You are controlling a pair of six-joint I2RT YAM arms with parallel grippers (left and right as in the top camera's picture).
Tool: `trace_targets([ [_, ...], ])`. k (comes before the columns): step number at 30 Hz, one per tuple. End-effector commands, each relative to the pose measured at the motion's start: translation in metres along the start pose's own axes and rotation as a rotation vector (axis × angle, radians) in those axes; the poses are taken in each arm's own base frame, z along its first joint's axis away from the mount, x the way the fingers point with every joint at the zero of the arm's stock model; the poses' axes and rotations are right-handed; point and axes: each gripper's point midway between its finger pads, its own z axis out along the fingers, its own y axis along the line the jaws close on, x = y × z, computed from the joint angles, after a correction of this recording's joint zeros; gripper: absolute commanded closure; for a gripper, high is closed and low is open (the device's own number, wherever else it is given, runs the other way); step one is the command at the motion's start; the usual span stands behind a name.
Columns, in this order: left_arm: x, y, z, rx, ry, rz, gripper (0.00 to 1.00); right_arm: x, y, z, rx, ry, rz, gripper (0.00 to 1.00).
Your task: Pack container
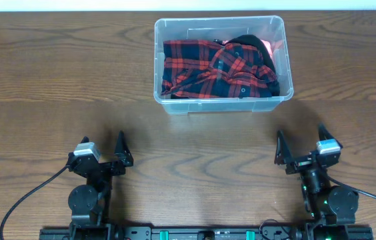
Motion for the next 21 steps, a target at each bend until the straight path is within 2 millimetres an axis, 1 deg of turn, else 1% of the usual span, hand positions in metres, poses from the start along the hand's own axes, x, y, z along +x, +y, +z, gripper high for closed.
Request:
trace_targets([
  [1,0.016,0.008,0.001,-0.035,0.043,0.017,0.02,0.009,0.000,-0.001,-0.002,0.013,0.029,0.01],
  [5,0.016,0.008,0.001,-0.035,0.043,0.017,0.02,0.036,-0.002,-0.002,0.004,0.093,0.027,0.01],
  [6,0.016,0.008,0.001,-0.035,0.043,0.017,0.02,0.037,-0.004,-0.003,0.016,0.099,0.027,0.01],
  [11,0.016,0.008,0.001,-0.035,0.043,0.017,0.02,0.033,-0.012,-0.004,0.067,0.079,0.027,0.01],
  [15,0.016,0.008,0.001,-0.035,0.043,0.017,0.02,0.033,-0.018,-0.005,0.102,0.079,0.026,0.01],
  [21,0.016,0.008,0.001,-0.035,0.043,0.017,0.02,0.033,-0.018,-0.005,0.099,0.078,0.026,0.01],
])
